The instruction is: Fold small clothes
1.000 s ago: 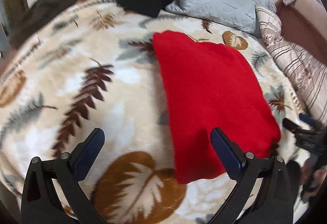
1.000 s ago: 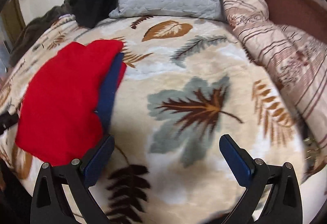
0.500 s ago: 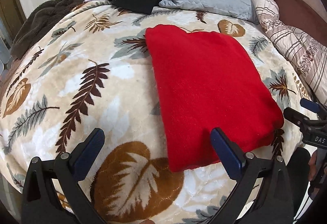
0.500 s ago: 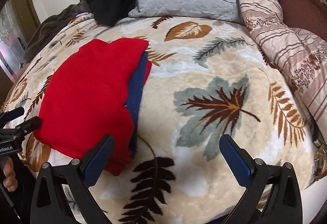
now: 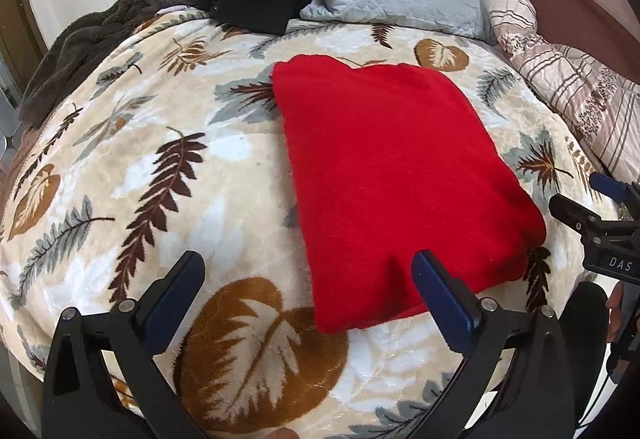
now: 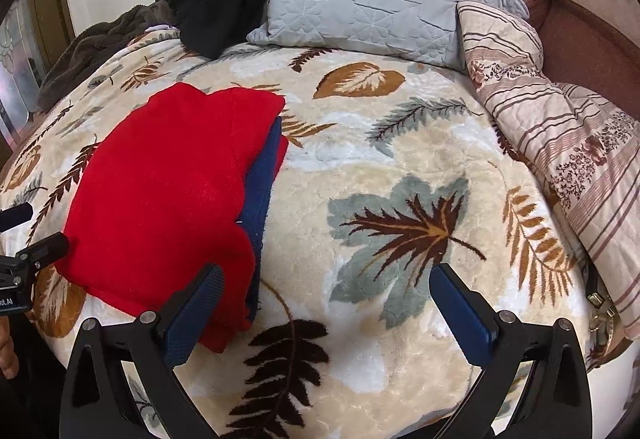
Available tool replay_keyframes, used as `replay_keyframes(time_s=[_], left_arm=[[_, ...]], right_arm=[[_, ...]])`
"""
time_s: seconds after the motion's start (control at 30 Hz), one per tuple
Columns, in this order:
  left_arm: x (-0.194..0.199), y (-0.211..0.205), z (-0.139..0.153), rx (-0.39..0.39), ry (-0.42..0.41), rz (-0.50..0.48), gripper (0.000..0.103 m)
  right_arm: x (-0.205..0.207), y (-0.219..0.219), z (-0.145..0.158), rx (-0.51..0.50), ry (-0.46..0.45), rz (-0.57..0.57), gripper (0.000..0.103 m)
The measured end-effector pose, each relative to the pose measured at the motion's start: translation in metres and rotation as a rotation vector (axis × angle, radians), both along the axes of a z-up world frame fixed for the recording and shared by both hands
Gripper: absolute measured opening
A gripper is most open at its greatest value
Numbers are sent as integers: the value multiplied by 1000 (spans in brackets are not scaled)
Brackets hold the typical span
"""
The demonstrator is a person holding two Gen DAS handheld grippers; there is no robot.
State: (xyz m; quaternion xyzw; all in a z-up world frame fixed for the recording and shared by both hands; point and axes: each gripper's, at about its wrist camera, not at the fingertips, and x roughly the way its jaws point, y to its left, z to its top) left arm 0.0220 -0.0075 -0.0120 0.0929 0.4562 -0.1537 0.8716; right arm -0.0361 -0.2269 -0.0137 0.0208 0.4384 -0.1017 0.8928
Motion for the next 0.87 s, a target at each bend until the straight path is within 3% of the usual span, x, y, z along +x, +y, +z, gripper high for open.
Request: replay_keyframes(time_s=[0.57,0.87], left_arm=[[-22,-16,6,-61,2,-56,103],[-31,-24,8,-52,6,-69,103]], right_arm=[[-17,1,6,1,-12,-14,103],[-25,-7,9,8,-20,-48,103]])
